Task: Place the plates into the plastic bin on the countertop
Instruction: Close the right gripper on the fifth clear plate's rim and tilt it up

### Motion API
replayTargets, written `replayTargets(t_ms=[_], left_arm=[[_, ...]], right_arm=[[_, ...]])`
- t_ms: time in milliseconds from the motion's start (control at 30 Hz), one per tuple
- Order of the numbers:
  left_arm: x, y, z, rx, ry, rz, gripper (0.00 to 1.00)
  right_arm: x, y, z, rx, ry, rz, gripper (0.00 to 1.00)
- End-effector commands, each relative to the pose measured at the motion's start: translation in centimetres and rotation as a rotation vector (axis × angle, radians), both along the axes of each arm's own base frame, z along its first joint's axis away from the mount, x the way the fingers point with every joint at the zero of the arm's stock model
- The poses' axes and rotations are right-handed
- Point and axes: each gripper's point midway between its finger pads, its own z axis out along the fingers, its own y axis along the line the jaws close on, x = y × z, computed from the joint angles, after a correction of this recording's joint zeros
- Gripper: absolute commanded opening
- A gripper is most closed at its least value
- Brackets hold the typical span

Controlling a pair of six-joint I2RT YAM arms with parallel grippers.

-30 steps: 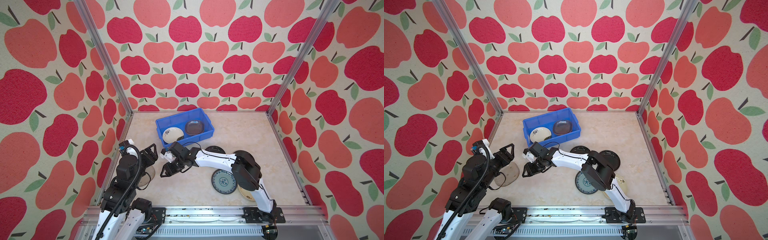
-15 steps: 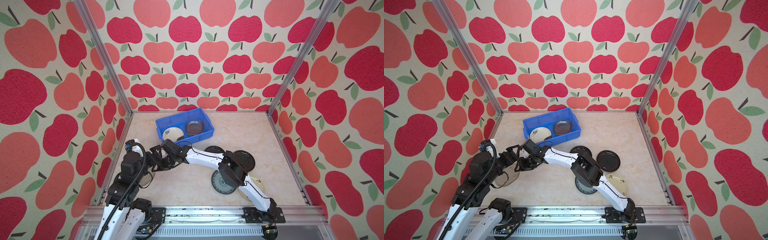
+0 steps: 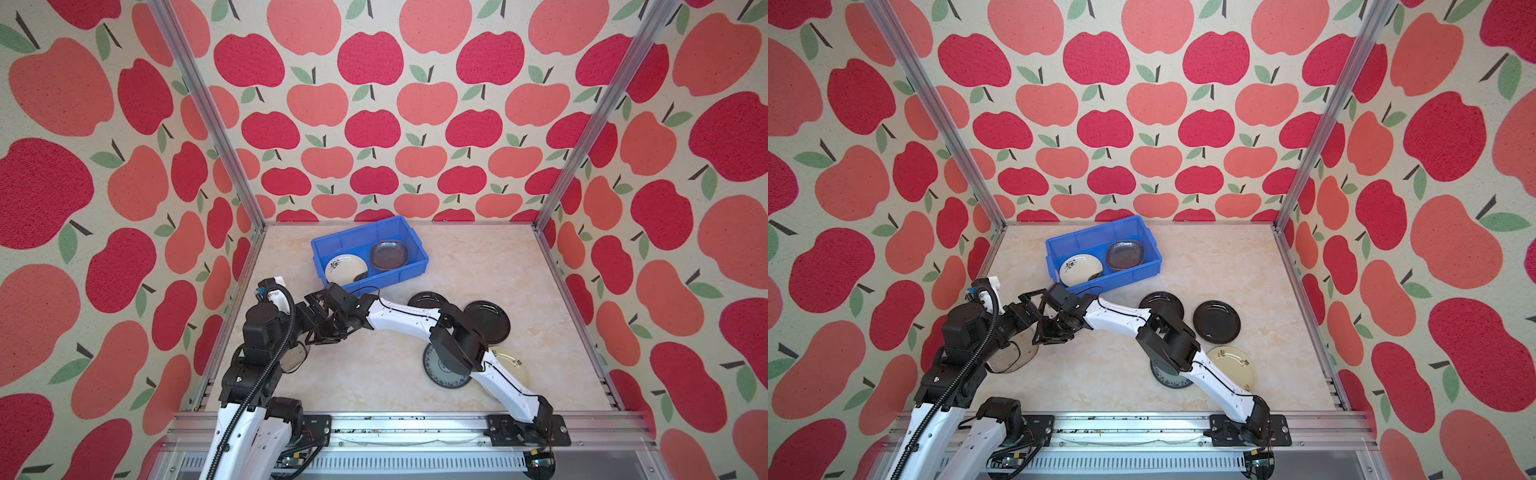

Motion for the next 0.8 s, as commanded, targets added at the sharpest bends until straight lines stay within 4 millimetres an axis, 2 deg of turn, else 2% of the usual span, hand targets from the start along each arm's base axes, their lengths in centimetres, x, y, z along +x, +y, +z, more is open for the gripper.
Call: replayTargets(t_ms=[0,433,767], left_arm=[[-0.1,-0.2,0.4,0.0,-0.035,-0.024,0.94],[-0.1,0.2,-1.0,-0.001,-0.018,-0.015,0.94],[0.1,0.7,-1.9,-0.013,-0.001,-0.007,0.93]], right_arm=[[0.0,0.4,-1.2,-0.033,0.017,-0.023,0.38],[0.6,1.2,-3.6,-0.075,0.045,-0.066,0.29],[0.5,1.9,-4.3,-0.076,0.067,-0.062,0.19]])
